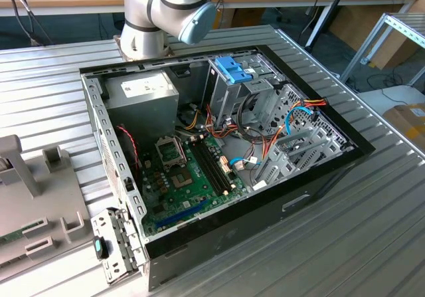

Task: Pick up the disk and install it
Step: 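Pick up the disk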

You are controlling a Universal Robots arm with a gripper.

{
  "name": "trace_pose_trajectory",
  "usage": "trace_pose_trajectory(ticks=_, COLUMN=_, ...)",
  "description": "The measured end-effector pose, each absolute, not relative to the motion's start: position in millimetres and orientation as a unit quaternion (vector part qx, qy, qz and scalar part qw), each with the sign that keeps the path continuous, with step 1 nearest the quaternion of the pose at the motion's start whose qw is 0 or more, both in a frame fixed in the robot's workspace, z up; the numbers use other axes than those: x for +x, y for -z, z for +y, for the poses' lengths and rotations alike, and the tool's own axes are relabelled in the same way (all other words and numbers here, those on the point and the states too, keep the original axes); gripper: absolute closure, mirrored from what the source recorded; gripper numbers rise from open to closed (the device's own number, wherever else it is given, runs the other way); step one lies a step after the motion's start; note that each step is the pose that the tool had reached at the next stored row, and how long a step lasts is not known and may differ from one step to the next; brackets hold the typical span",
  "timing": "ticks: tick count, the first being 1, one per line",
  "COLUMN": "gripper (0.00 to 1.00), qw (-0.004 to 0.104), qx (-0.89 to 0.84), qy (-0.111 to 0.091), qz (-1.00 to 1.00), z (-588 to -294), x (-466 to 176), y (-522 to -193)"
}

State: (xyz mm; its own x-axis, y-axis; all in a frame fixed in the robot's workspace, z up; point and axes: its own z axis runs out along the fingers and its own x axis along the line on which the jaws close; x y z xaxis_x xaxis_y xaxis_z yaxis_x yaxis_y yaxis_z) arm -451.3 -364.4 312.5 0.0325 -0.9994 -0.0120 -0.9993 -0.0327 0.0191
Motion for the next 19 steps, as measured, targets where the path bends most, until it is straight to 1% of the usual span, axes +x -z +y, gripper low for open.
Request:
trace_pose_trajectory(ticks=10, gripper=0.52, qw=0.003, qx=0.718, qy=0.011, qz=-0.695, z=-362.9, x=-451.4, y=-312.5)
trace_pose_trajectory(ticks=11, gripper=0.53, qw=0.003, qx=0.718, qy=0.011, qz=-0.695, z=-362.9, x=-451.4, y=-312.5)
trace_pose_trajectory(ticks=12, gripper=0.60, qw=0.003, qx=0.718, qy=0.011, qz=-0.695, z=-362.9, x=-451.4, y=-312.5)
trace_pose_trajectory(ticks=13, gripper=0.64, qw=0.003, qx=0.718, qy=0.011, qz=-0.695, z=-362.9, x=-451.4, y=-312.6)
trace_pose_trajectory(ticks=19, gripper=0.64, qw=0.003, qx=0.718, qy=0.011, qz=-0.695, z=-362.6, x=-451.4, y=-315.7)
